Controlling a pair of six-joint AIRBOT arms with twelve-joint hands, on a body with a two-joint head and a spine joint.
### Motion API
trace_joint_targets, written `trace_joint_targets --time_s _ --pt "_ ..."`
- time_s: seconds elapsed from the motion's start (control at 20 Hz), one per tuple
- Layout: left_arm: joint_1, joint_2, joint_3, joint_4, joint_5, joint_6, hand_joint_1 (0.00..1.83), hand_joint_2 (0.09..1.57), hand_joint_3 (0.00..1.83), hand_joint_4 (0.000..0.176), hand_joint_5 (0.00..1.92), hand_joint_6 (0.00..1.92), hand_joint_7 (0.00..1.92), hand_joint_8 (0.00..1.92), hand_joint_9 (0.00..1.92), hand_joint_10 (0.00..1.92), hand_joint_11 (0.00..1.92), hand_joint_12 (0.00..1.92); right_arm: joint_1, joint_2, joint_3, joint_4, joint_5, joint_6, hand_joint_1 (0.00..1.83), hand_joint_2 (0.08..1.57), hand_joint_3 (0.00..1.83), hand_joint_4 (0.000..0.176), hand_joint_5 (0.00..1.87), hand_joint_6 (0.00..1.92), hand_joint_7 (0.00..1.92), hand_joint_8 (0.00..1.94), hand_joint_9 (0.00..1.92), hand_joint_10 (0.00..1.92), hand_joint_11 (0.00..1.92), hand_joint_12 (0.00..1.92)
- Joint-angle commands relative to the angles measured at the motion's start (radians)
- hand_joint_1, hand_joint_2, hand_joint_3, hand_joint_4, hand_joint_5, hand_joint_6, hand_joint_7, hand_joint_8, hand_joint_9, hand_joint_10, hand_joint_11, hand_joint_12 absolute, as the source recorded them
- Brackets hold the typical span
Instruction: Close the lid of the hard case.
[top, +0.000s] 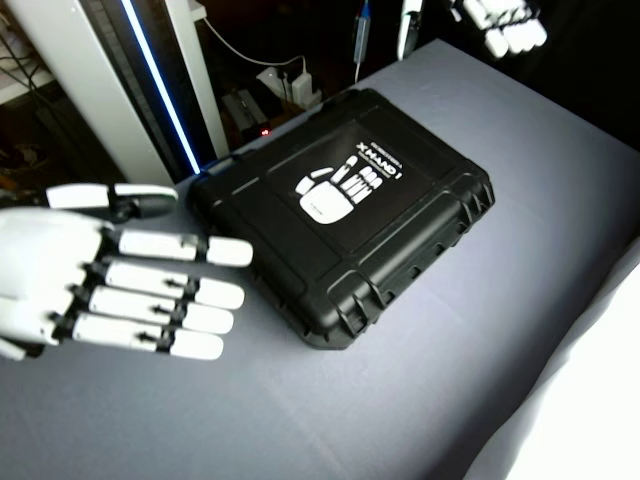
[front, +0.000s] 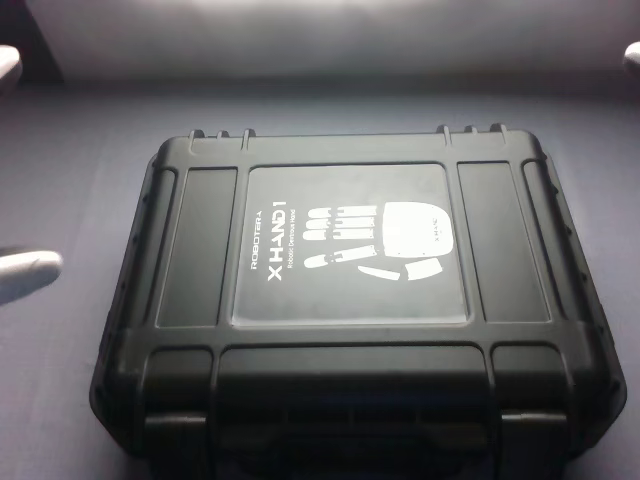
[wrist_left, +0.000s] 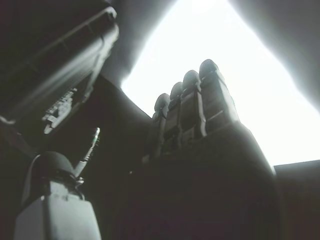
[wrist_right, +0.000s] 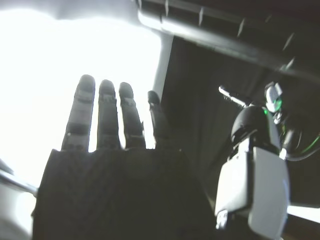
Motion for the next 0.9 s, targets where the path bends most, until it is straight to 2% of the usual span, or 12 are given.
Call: trace_joint_targets --time_s 0.0,0.1,0.15,0.2,0.25,0.3,0.35,0.4,0.5,0.55,0.7,0.85 --pt "-0.025 -0.015 0.011 -0.014 -0.16 -0.014 0.26 1.01 0.0 0.02 0.0 0.0 0.0 0.0 0.0 0.0 0.0 0.0 0.006 -0.005 0.004 0.034 0.179 0.004 0.34 1.05 0.0 0.038 0.0 0.0 0.0 0.0 0.0 0.0 0.0 0.0" --pt "-0.061 -0.05 0.027 -0.008 -0.158 -0.015 0.25 1.0 0.0 0.018 0.0 0.0 0.0 0.0 0.0 0.0 0.0 0.0 0.006 -0.025 0.001 0.052 0.243 0.004 0.31 1.01 0.0 0.058 0.0 0.0 0.0 0.0 0.0 0.0 0.0 0.0" --pt "-0.076 -0.069 0.036 -0.008 -0.158 -0.016 0.28 0.99 0.0 0.029 0.0 0.0 0.0 0.0 0.0 0.0 0.0 0.0 0.006 -0.036 0.0 0.062 0.271 0.004 0.3 1.01 0.0 0.074 0.0 0.0 0.0 0.0 0.0 0.0 0.0 0.0" --pt "-0.09 -0.088 0.045 -0.008 -0.158 -0.022 0.26 0.99 0.0 0.021 0.0 0.0 0.0 0.0 0.0 0.0 0.0 0.0 0.006 -0.047 0.001 0.073 0.293 0.003 0.3 1.02 0.0 0.048 0.0 0.0 0.0 0.0 0.0 0.0 0.0 0.0" --pt "-0.102 -0.103 0.053 -0.008 -0.158 -0.026 0.26 0.98 0.0 0.025 0.0 0.0 0.0 0.0 0.0 0.0 0.0 0.0 0.006 -0.055 0.001 0.084 0.308 0.002 0.37 1.08 0.02 0.043 0.0 0.0 0.0 0.0 0.0 0.0 0.0 0.0" --pt "-0.117 -0.12 0.062 -0.008 -0.157 -0.031 0.26 0.98 0.0 0.025 0.0 0.0 0.0 0.0 0.0 0.0 0.0 0.0 0.006 -0.064 0.003 0.094 0.318 0.001 0.37 1.08 0.02 0.043 0.0 0.0 0.0 0.0 0.0 0.0 0.0 0.0" --pt "-0.128 -0.131 0.07 -0.006 -0.155 -0.037 0.32 0.99 0.0 0.021 0.0 0.0 0.0 0.0 0.0 0.0 0.0 0.0 0.006 -0.071 0.005 0.101 0.323 0.001 0.39 1.09 0.02 0.068 0.0 0.0 0.0 0.0 0.0 0.0 0.0 0.0" --pt "-0.145 -0.144 0.079 0.0 -0.152 -0.045 0.28 0.99 0.0 0.003 0.0 0.0 0.0 0.0 0.0 0.0 0.0 0.0 0.006 -0.079 0.008 0.107 0.329 0.001 0.41 1.12 0.02 0.049 0.0 0.0 0.01 0.0 0.0 0.0 0.01 0.0" --pt "-0.179 -0.164 0.092 0.021 -0.149 -0.054 0.23 1.01 0.01 0.0 0.0 0.0 0.0 0.0 0.0 0.0 0.0 0.0 0.006 -0.091 0.01 0.116 0.341 0.001 0.44 1.17 0.01 0.04 0.06 0.01 0.05 0.0 0.01 0.0 0.04 0.02" --pt "-0.191 -0.172 0.096 0.027 -0.151 -0.055 0.14 1.03 0.02 0.0 0.0 0.0 0.0 0.0 0.0 0.0 0.0 0.0 0.005 -0.095 0.011 0.119 0.348 0.001 0.45 1.18 0.01 0.002 0.09 0.01 0.04 0.0 0.03 0.01 0.05 0.02" --pt "-0.223 -0.183 0.105 0.051 -0.16 -0.064 0.11 1.2 0.02 0.0 0.01 0.0 0.04 0.0 0.03 0.0 0.01 0.01 0.005 -0.105 0.01 0.125 0.384 0.001 0.5 1.14 0.0 0.0 0.15 0.01 0.12 0.01 0.07 0.0 0.04 0.02" --pt "-0.265 -0.184 0.118 0.073 -0.16 -0.067 0.09 1.23 0.01 0.0 0.0 0.0 0.08 0.01 0.08 0.01 0.04 0.03 0.004 -0.107 0.007 0.132 0.447 0.001 0.55 1.18 0.0 0.0 0.24 0.0 0.26 0.0 0.2 0.0 0.19 0.05"
